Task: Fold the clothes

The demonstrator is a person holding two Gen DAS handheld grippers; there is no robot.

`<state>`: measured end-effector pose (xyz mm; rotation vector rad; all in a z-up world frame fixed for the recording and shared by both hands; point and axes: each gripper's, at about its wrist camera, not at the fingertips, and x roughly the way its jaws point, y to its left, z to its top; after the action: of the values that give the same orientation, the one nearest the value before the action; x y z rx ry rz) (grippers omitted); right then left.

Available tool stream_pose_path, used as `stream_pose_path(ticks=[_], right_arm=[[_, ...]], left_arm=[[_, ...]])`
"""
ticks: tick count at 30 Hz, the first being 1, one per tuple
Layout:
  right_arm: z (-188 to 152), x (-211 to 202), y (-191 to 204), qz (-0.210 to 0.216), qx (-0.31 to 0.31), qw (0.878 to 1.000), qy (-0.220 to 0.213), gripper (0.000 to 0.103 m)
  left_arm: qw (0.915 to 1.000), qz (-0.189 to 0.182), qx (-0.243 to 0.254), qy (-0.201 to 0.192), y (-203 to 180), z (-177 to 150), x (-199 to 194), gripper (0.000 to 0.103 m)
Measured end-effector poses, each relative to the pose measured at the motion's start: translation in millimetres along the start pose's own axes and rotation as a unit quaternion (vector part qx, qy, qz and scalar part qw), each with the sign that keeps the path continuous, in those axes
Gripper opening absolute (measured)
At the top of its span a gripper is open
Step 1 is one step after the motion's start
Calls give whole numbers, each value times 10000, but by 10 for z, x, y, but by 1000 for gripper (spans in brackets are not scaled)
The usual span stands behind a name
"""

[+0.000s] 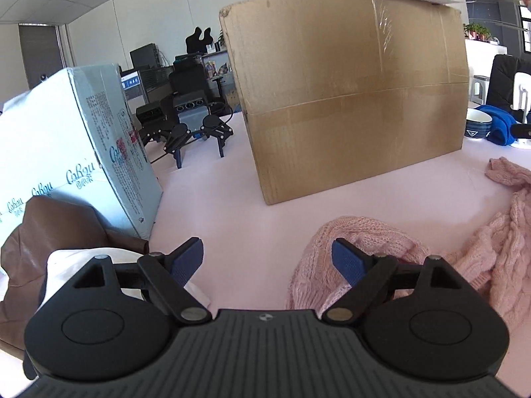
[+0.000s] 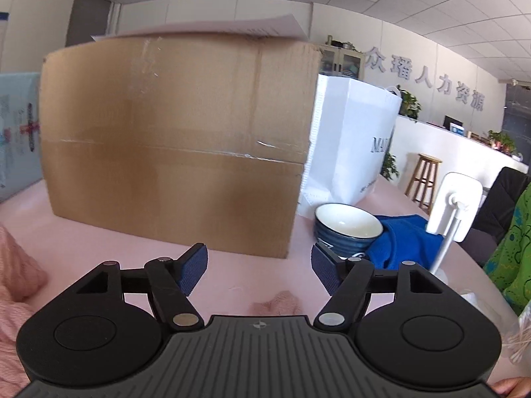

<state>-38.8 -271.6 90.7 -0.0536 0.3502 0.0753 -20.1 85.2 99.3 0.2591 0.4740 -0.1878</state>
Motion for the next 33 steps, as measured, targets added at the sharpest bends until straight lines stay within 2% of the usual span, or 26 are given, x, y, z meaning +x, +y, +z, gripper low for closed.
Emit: stream_pose_path(ticks=[3,5,6,8,10,12,13,16,20,23,26,27,33], right_arm=[[28,-180,266,784,-296,9964,-143,67],[30,-292,538,1061,-641,9918,-314,67],[41,-307,675,1188,-777,9893,-344,67],[71,-282,863,1524,-903,9837,-310,67],[112,-197,1085,1881,-1070,9760,-266,65],[134,-95,1281,1984,-1253,9719,-164,51],[129,-39,1406,2052,-1406,9686,-28,40],[87,57,1663,2258,-1704,9590,192,39],[28,252,1883,2148,-1862,9577,437,41],[26,395,1907,2212,-1809,9565,591,41],[56,497,1930,2195,-1769,9572,659,41],[56,523,1943,2169,-1791,9574,659,41],[8,685,2105,2144,-2199,9483,801,41]], left_arm=[[9993,-372,-30,73,67,-208,-262,90],[9974,-626,134,321,26,-384,-301,90],[9968,-638,256,398,-8,-443,-296,90],[9963,-398,645,411,-123,-560,-250,90],[9951,-386,835,363,-188,-599,-211,90],[9930,-650,909,388,-223,-611,-177,90],[9907,-816,993,451,-245,-623,-159,90],[9868,-1008,1210,374,-274,-677,-159,90],[9831,-1600,838,304,-129,-652,-71,90],[9790,-1909,620,366,-45,-607,44,89],[9715,-2226,599,555,-31,-595,161,74],[9698,-2274,612,634,-44,-598,196,63],[9653,-2338,670,953,-127,-664,218,27]])
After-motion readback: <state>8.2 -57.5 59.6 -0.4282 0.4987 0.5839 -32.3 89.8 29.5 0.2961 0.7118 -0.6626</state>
